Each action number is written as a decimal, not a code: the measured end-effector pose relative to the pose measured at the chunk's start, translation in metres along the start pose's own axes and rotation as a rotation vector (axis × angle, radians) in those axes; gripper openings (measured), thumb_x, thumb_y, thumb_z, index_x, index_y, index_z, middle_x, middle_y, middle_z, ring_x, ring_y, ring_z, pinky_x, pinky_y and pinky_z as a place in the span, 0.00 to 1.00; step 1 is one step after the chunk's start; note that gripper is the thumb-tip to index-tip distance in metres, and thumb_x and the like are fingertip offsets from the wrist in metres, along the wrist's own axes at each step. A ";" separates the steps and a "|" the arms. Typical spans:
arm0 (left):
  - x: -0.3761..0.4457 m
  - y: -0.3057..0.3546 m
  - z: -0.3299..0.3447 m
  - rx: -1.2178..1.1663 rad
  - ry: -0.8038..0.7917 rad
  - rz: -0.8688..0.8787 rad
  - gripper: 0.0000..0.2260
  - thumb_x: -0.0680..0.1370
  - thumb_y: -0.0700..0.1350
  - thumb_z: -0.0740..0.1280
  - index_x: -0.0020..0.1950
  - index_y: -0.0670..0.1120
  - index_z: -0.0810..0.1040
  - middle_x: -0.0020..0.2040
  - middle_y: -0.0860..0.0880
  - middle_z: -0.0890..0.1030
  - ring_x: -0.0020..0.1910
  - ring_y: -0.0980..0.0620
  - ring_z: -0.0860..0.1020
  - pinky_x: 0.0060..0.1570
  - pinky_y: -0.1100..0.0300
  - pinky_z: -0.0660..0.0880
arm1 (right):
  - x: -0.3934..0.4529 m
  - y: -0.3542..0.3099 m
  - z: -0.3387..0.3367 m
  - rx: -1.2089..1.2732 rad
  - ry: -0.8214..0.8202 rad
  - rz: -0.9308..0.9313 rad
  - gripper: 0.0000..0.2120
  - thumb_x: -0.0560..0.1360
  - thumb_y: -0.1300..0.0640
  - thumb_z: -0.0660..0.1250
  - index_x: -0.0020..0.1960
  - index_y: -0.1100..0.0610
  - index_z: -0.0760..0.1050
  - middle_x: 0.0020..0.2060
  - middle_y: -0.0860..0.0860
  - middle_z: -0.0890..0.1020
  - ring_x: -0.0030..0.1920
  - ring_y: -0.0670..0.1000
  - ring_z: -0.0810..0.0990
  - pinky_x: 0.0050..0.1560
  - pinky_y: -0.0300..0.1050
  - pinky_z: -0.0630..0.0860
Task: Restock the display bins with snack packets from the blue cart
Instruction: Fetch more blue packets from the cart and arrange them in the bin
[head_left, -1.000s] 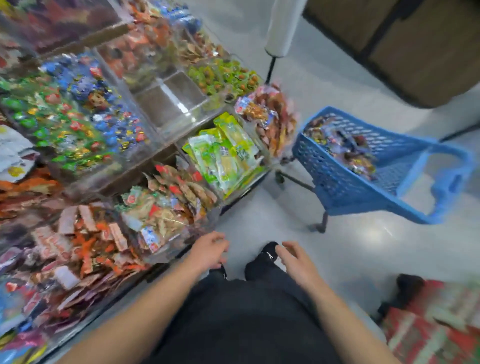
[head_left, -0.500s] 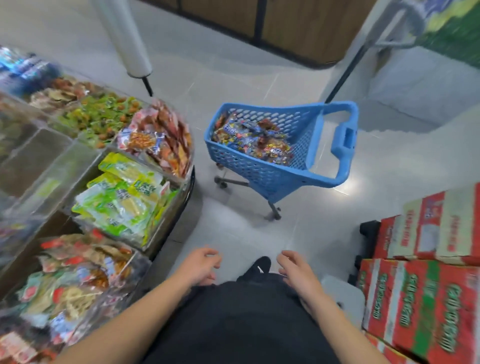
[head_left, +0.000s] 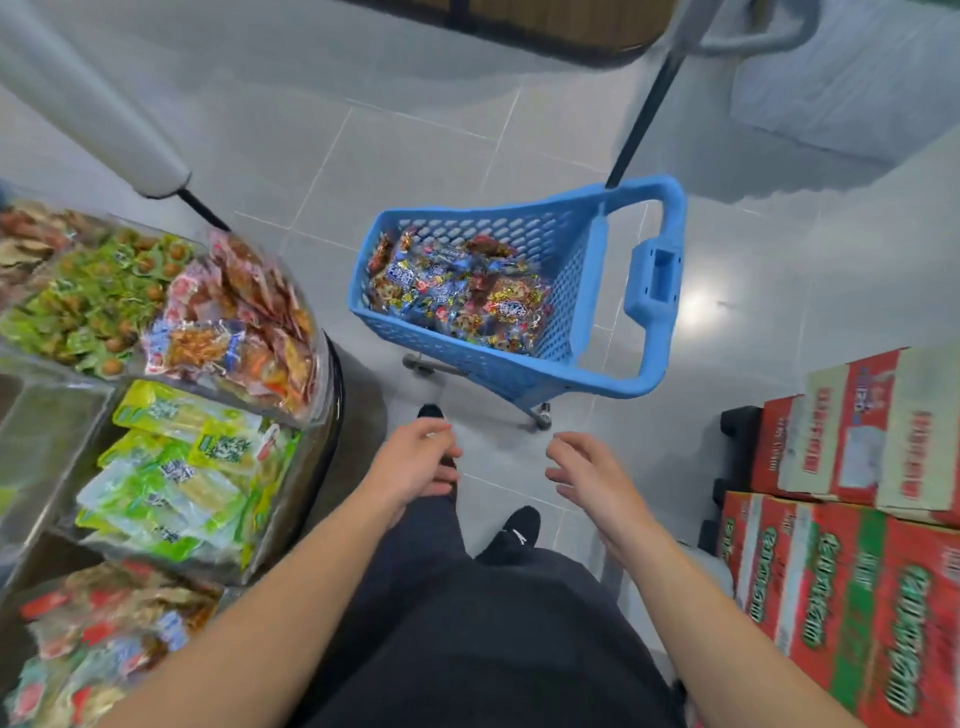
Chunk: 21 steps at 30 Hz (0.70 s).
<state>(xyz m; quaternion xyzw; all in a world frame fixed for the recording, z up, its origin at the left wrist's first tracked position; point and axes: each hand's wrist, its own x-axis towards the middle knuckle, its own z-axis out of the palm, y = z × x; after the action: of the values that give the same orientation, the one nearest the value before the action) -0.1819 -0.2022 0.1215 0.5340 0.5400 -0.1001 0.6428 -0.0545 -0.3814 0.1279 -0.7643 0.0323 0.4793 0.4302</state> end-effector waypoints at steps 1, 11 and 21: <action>0.010 0.014 -0.003 -0.007 -0.001 0.009 0.09 0.82 0.45 0.62 0.61 0.51 0.77 0.49 0.47 0.84 0.36 0.52 0.82 0.35 0.58 0.79 | 0.010 -0.010 0.002 0.006 0.004 -0.005 0.11 0.77 0.48 0.65 0.58 0.48 0.75 0.52 0.46 0.81 0.51 0.46 0.82 0.59 0.47 0.78; 0.138 0.140 -0.069 0.012 -0.038 0.021 0.07 0.83 0.47 0.63 0.61 0.50 0.77 0.49 0.48 0.85 0.40 0.50 0.81 0.48 0.53 0.81 | 0.139 -0.127 0.051 0.042 0.052 0.035 0.09 0.76 0.44 0.67 0.53 0.47 0.77 0.52 0.46 0.82 0.45 0.44 0.85 0.52 0.45 0.80; 0.268 0.167 -0.115 0.024 -0.042 -0.054 0.04 0.82 0.50 0.65 0.53 0.54 0.79 0.48 0.49 0.86 0.37 0.53 0.82 0.46 0.53 0.82 | 0.306 -0.178 0.116 -0.074 0.076 0.140 0.10 0.77 0.43 0.65 0.52 0.48 0.77 0.45 0.47 0.83 0.41 0.48 0.84 0.50 0.54 0.83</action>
<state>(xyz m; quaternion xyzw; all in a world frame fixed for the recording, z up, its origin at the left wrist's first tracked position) -0.0253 0.0774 0.0208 0.5249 0.5392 -0.1352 0.6446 0.1107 -0.0786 -0.0135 -0.7931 0.0842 0.4800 0.3654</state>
